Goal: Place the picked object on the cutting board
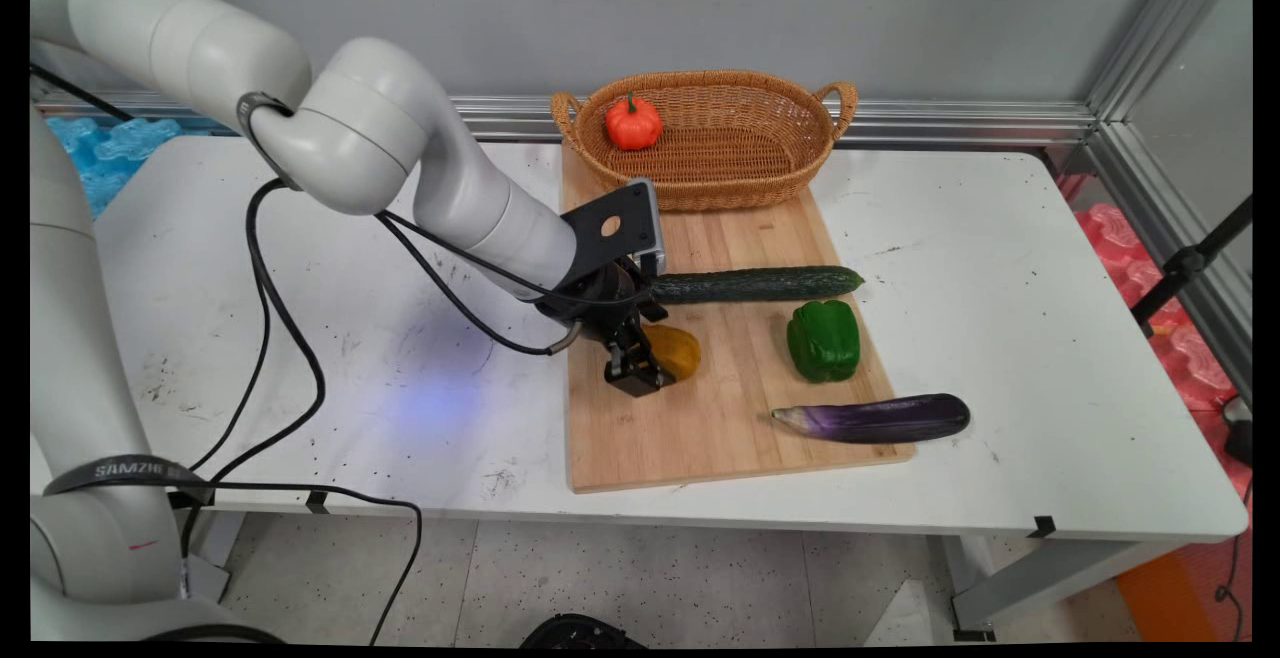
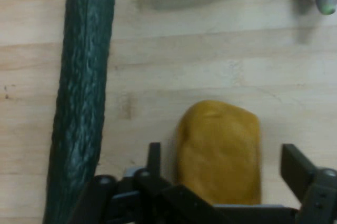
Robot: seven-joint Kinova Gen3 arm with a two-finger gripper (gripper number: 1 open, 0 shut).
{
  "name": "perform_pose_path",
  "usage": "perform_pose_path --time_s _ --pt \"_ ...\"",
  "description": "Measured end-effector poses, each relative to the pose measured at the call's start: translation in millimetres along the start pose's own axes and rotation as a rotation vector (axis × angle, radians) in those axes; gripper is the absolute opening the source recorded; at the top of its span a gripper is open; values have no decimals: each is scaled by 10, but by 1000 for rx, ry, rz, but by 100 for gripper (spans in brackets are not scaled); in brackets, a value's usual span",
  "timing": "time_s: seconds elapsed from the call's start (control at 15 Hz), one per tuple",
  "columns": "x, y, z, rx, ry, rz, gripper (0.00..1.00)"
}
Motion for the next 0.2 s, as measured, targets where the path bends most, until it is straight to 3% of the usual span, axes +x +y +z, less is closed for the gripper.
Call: perform_pose_path --time_s 0.2 --pt "-3 -4 23 0 -1 -3 100"
